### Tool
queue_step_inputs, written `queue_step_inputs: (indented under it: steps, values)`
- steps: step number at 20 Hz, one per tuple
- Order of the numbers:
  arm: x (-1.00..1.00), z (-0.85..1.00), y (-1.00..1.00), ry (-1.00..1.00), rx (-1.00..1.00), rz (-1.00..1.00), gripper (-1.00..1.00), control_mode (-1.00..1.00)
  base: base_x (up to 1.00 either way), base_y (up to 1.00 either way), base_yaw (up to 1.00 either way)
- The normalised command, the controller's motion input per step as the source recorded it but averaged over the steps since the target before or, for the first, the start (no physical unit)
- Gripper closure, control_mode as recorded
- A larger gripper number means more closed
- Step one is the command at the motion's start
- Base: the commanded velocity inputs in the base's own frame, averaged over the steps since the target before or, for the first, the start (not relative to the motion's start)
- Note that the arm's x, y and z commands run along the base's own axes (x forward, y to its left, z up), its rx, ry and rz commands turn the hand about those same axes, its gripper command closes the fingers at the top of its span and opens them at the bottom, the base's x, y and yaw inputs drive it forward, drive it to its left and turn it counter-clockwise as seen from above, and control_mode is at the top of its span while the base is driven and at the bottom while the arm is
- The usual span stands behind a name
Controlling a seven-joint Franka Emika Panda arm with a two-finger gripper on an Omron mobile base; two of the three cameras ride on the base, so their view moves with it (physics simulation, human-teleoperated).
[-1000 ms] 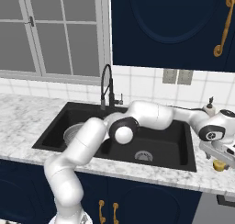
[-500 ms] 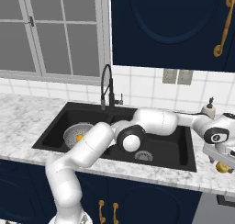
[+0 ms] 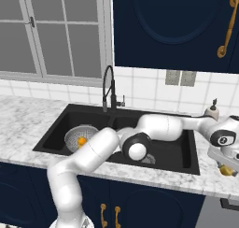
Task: Put the colander in the sink, put the kiwi, tangerine, orange in the colander, and turn on the sink faucet and pour water over the colander.
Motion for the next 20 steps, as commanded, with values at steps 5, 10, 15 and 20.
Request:
queue_step_inputs:
  steps: [5,10,15,20]
  values:
    - [-0.14,0.00,0.22,-0.01,0.00,0.00,1.00,-1.00,0.00,0.00,0.00]
    - [-0.35,0.00,0.66,-0.05,-0.02,0.00,1.00,-1.00,0.00,0.00,0.00]
    - [-0.30,0.05,0.75,-0.13,-0.02,0.00,1.00,-1.00,0.00,0.00,0.00]
    - [-0.08,0.16,0.86,-0.10,-0.01,0.00,1.00,-1.00,0.00,0.00,0.00]
